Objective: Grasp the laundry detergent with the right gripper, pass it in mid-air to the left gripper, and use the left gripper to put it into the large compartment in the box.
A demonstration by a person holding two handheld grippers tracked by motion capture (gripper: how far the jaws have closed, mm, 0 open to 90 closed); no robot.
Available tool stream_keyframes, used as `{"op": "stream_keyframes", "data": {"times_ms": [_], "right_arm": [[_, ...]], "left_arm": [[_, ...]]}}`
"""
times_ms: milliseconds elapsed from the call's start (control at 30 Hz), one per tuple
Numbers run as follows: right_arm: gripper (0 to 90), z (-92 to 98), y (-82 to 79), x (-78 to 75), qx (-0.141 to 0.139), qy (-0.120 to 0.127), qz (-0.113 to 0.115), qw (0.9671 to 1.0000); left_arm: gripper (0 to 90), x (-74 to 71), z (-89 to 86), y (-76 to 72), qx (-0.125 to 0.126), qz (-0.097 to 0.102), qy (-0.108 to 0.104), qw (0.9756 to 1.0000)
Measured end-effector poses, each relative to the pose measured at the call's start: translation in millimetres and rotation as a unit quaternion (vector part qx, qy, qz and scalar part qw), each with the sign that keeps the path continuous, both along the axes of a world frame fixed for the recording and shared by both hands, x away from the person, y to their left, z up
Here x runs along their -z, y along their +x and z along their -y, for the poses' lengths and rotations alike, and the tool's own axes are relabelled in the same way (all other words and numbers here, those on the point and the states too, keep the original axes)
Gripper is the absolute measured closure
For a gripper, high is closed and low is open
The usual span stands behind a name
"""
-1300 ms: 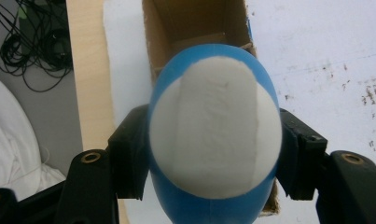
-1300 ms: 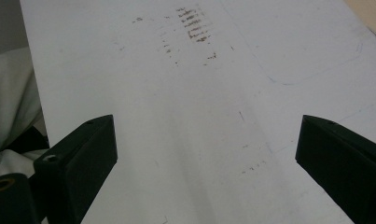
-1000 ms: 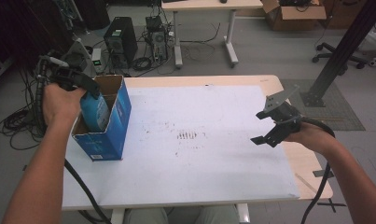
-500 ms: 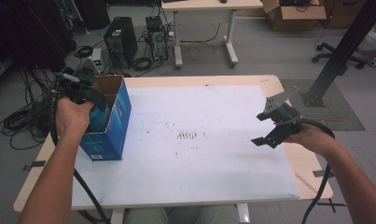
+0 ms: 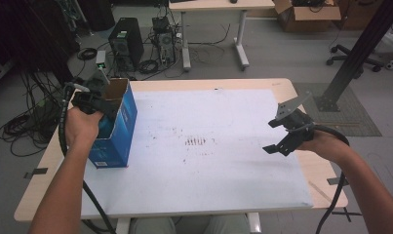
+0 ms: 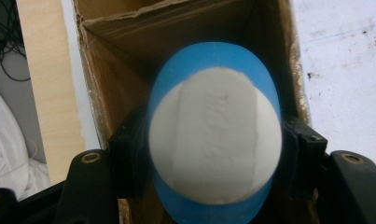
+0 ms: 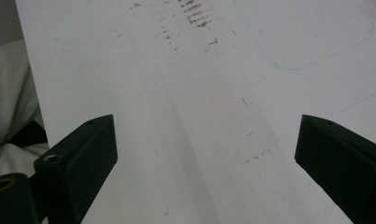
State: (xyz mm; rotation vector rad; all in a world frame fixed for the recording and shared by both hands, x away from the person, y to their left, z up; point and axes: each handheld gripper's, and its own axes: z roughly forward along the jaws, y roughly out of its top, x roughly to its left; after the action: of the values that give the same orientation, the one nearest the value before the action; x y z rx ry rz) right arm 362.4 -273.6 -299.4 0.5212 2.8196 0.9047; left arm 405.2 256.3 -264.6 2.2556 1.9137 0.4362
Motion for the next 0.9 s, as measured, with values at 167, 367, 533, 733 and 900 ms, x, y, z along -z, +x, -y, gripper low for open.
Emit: {"op": "stream_keyframes", "data": {"times_ms": [167,367,533,733,900], "right_arm": [[5.3,1.4,0.3,1.1,0.001,-0.001,-0.001,1.0000],[5.3,1.0,0.7,2.5,0.001,-0.001,-0.003,1.0000],[5.4,1.4,0.8,2.5,0.003,-0.001,-0.004,1.0000],[5.4,2.2,0.4,4.4,0.003,-0.001,-0.005,1.0000],[5.6,3.1,-0.5,6.0,0.005,0.000,-0.010,0.9999]], "left_arm": [[38.1,5.5,-1.5,0.8,-0.002,-0.006,0.000,1.0000],[38.1,11.3,-3.5,1.8,-0.002,-0.010,-0.001,0.9999],[38.1,11.5,-3.8,3.2,0.000,-0.012,-0.002,0.9999],[37.9,12.7,-5.1,4.9,0.000,-0.011,-0.006,0.9999],[37.7,12.9,-8.0,4.7,0.001,-0.010,-0.012,0.9999]]}}
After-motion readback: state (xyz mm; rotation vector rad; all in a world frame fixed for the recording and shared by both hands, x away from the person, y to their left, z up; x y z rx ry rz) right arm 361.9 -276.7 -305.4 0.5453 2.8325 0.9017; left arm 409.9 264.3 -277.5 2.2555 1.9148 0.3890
